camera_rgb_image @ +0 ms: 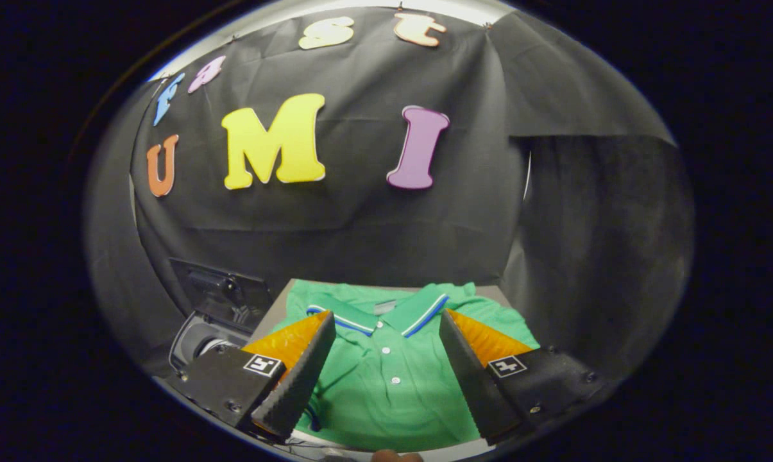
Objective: Put the clothes into the washing machine and then close the washing machine lid.
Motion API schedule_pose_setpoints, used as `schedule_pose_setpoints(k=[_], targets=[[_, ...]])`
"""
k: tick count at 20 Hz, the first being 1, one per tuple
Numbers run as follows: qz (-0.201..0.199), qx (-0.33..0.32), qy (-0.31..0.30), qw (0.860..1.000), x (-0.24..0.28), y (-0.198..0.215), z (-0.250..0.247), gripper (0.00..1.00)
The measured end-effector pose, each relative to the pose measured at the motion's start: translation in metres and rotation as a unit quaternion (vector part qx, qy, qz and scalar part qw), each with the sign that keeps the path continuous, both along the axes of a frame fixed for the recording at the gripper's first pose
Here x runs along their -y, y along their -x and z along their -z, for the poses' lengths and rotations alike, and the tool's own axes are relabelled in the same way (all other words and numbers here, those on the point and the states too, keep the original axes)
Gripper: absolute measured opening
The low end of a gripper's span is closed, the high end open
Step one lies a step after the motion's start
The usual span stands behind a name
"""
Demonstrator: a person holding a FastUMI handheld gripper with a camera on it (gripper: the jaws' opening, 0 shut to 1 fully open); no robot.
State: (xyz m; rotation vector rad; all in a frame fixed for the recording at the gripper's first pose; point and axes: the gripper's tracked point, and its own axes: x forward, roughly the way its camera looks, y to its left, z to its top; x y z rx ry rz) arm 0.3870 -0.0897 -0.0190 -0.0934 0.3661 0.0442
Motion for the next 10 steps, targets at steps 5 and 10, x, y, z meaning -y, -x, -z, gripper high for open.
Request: schedule_pose_setpoints(k=[5, 10], targets=[[0.01, -0.04, 0.025, 0.999, 0.011, -0.015, 0.035, 1.0], [0.005, -0.064, 0.044, 0.997, 0.011, -0.015, 0.055, 1.0]])
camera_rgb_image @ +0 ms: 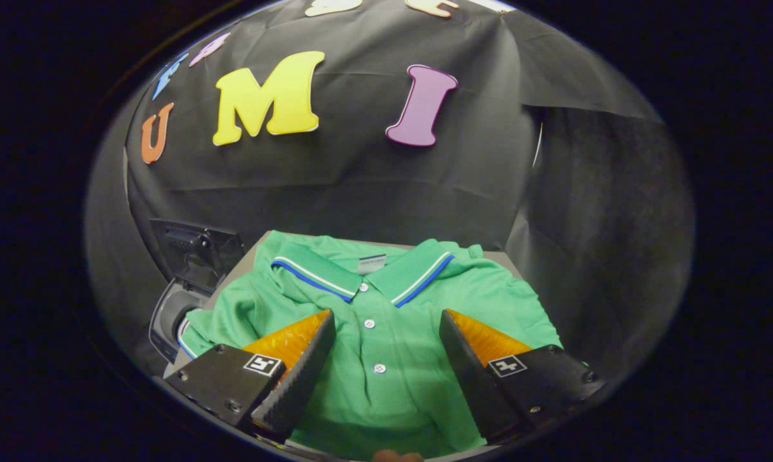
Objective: Put the clothes into the washing machine and then close the washing machine lid.
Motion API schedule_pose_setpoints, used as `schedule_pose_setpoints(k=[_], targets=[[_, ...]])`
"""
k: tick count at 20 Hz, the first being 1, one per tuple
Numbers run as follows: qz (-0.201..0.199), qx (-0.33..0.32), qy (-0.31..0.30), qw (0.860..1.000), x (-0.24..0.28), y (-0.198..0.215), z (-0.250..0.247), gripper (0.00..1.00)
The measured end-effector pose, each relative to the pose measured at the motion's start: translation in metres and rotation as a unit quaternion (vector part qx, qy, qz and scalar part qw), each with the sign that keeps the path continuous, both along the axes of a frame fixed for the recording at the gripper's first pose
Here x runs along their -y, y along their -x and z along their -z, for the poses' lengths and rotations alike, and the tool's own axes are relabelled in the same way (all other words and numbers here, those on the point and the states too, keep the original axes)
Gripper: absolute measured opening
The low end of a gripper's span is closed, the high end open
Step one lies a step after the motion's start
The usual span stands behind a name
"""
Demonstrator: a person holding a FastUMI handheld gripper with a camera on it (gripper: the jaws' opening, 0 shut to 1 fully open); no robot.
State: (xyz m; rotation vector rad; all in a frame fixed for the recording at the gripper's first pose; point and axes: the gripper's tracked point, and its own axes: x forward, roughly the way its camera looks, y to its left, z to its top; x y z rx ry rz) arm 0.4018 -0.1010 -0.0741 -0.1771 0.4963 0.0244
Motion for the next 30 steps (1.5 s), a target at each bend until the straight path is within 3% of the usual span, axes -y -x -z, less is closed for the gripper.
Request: schedule_pose_setpoints(k=[5, 10, 15, 17, 19, 22, 24, 30], targets=[[0.006, -0.024, -0.005, 1.0, 0.003, 0.002, 0.015, 1.0], [0.004, -0.041, -0.052, 0.998, 0.0, 0.004, 0.019, 1.0], [0.003, -0.054, -0.048, 0.997, 0.0, 0.005, 0.022, 1.0], [-0.016, -0.068, -0.051, 0.996, -0.004, 0.004, 0.021, 0.99], [-0.027, -0.073, -0.049, 0.996, -0.006, 0.006, 0.022, 0.8], [-0.023, -0.065, -0.071, 0.995, -0.009, 0.004, 0.02, 0.16], [-0.032, -0.062, -0.072, 0.995, -0.009, 0.008, 0.02, 0.08], [-0.031, -0.032, -0.072, 0.996, -0.01, 0.013, -0.002, 0.06]])
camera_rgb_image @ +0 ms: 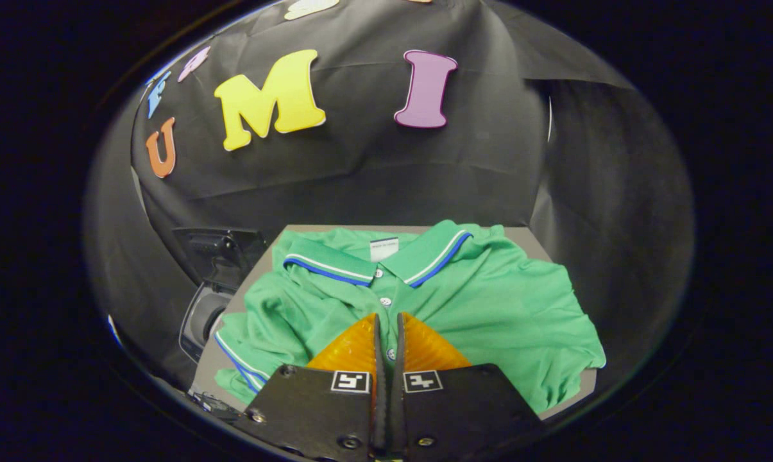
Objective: Put the clothes into the washing machine and then close the washing machine lid.
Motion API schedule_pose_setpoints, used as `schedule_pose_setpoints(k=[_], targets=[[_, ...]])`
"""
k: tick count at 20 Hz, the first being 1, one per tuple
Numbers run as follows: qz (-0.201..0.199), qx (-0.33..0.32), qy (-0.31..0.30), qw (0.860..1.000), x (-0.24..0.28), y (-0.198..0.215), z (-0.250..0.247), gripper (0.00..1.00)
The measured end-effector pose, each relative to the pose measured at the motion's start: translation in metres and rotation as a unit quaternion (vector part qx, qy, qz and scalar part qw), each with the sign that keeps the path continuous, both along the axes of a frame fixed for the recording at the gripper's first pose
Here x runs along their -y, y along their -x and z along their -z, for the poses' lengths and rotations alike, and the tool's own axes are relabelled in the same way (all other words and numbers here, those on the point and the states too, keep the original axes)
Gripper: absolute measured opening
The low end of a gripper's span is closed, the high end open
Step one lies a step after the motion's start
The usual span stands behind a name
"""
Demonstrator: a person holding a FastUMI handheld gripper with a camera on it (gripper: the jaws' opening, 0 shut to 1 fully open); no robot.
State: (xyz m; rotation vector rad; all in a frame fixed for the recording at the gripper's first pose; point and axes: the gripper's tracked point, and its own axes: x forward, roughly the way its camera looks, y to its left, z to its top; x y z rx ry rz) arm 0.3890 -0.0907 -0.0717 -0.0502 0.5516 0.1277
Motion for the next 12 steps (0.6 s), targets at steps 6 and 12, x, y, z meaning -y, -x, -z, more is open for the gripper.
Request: schedule_pose_setpoints(k=[6, 12], targets=[[-0.001, 0.023, -0.03, 0.999, -0.004, 0.004, -0.039, 0.06], [-0.017, 0.047, -0.053, 0.997, -0.018, 0.014, -0.075, 0.06]])
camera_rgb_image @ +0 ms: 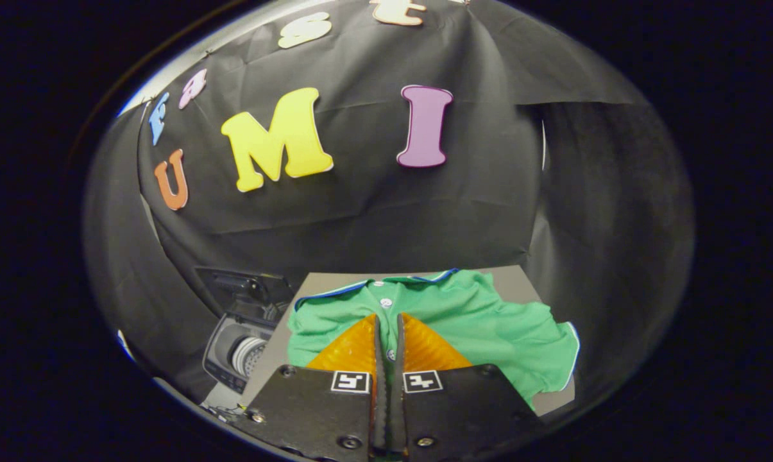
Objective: Put the clothes into the washing machine and then close the washing machine lid.
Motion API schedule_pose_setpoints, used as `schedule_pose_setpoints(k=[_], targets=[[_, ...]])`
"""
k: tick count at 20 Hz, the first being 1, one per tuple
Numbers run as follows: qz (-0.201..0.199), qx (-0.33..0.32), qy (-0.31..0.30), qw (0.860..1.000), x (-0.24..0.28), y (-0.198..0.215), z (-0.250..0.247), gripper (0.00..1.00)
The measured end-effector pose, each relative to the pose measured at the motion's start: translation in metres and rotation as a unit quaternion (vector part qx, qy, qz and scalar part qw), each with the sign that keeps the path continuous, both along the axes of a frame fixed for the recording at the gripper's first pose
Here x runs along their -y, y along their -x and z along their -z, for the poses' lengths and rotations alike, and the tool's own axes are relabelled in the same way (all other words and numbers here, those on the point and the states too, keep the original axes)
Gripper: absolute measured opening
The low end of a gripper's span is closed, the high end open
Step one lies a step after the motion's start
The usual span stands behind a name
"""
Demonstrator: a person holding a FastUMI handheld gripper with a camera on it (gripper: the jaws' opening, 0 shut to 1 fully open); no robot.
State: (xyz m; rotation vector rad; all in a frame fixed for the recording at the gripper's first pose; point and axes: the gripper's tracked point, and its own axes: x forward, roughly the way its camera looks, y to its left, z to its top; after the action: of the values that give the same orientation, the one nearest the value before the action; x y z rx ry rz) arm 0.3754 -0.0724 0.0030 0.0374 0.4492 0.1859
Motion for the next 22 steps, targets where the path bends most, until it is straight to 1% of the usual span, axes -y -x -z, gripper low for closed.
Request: schedule_pose_setpoints(k=[3, 8, 12, 16, 22], targets=[[-0.018, 0.016, -0.009, 1.0, -0.019, 0.004, -0.02, 0.06], [-0.069, 0.043, -0.004, 0.997, -0.066, 0.015, -0.053, 0.06], [-0.111, 0.052, -0.005, 0.992, -0.109, 0.021, -0.065, 0.06], [-0.151, 0.055, 0.001, 0.987, -0.153, 0.029, -0.067, 0.06], [-0.216, 0.036, -0.012, 0.976, -0.232, 0.042, -0.056, 0.06]])
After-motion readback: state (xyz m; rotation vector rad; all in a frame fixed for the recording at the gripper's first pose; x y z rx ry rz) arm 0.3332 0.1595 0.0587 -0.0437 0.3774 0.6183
